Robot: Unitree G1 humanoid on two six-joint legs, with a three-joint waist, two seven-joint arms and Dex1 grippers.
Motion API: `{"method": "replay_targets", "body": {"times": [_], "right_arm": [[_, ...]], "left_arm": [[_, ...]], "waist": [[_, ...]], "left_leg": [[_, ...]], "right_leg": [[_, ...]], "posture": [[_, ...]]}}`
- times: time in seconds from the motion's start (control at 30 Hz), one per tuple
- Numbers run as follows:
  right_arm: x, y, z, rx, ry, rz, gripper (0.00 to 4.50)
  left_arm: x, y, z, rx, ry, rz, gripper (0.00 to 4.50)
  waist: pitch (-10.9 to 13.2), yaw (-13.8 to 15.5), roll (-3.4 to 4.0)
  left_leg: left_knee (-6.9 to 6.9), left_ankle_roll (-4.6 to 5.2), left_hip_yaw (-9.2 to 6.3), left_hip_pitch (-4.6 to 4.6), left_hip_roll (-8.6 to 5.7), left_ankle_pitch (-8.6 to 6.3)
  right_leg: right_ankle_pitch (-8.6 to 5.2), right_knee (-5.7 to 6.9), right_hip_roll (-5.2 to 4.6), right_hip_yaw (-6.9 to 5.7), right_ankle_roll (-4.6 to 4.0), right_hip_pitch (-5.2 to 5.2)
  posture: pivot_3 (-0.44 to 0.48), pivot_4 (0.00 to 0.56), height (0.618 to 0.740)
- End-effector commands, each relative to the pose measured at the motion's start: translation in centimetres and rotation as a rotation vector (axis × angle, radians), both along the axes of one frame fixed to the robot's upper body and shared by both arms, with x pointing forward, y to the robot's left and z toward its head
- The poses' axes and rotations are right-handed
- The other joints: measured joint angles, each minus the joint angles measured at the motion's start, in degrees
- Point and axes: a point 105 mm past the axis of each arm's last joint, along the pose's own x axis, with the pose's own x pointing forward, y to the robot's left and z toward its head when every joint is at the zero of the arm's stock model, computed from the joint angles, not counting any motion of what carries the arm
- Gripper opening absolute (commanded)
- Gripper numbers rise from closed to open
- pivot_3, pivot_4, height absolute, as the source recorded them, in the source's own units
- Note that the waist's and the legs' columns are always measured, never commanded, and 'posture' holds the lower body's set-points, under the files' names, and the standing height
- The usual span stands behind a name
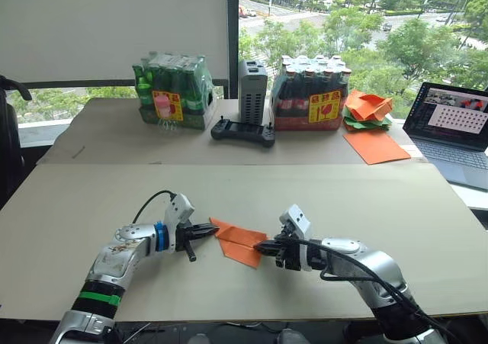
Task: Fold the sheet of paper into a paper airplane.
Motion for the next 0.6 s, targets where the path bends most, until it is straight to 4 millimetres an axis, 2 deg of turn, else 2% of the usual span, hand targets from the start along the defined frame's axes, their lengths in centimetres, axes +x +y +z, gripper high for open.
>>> {"method": "replay_targets", "body": {"times": [0.03,0.2,0.3,0.37,0.47,0.53,0.6], "right_arm": [[-0.5,0.5,2.8,0.187,0.020,0.044,0.02],[-0.1,0.6,6.0,0.331,-0.001,0.054,0.02],[-0.2,0.4,7.9,0.421,0.008,0.078,0.02],[-0.2,0.3,8.2,0.431,0.013,0.075,0.60],[0.1,0.0,7.4,0.372,0.010,0.043,1.55],[0.2,-0.2,6.9,0.349,0.015,0.031,2.19],[0.3,-0.5,5.9,0.318,0.034,0.005,2.19]], "left_arm": [[0.4,0.8,-0.4,0.011,0.014,0.064,0.00],[0.6,0.5,0.2,-0.015,0.004,0.083,0.00],[0.6,0.5,1.4,-0.054,-0.010,0.097,0.00],[0.6,0.6,2.4,-0.077,-0.023,0.108,0.00],[0.4,1.0,4.0,-0.113,-0.039,0.122,0.00],[0.3,1.2,4.5,-0.126,-0.042,0.128,0.00],[0.0,1.6,5.2,-0.142,-0.046,0.135,0.00]], "waist": [[0.08,-0.06,0.02],[0.16,-0.02,0.06],[0.28,-0.02,0.05],[0.32,-0.14,0.06],[0.32,-0.19,0.06],[0.33,-0.18,0.06],[0.34,-0.18,0.05]], "left_leg": [[0.00,0.00,0.00,-0.06,0.00,0.00],[-0.03,0.00,0.00,-0.12,0.00,0.00],[-0.03,0.00,0.00,-0.14,0.00,0.00],[-0.04,0.00,0.00,-0.21,0.00,0.00],[-0.02,0.00,0.00,-0.63,0.00,0.00],[0.04,0.00,0.00,-1.01,-0.01,0.01],[0.04,0.00,0.00,-1.02,-0.02,0.01]], "right_leg": [[0.00,0.00,0.00,0.00,0.00,-0.05],[0.01,0.00,0.00,0.00,-0.01,-0.12],[0.01,0.00,0.00,0.00,0.00,-0.13],[0.01,0.00,0.00,0.00,-0.01,-0.21],[0.04,0.04,0.00,0.00,-0.06,-0.61],[0.28,0.14,0.00,0.01,-0.44,-0.99],[0.30,0.15,0.00,0.01,-0.48,-1.01]], "posture": [[0.000,0.150,0.740],[0.000,0.150,0.740],[0.000,0.150,0.740],[0.000,0.150,0.740],[0.000,0.150,0.740],[0.000,0.150,0.740],[0.000,0.150,0.740]]}}
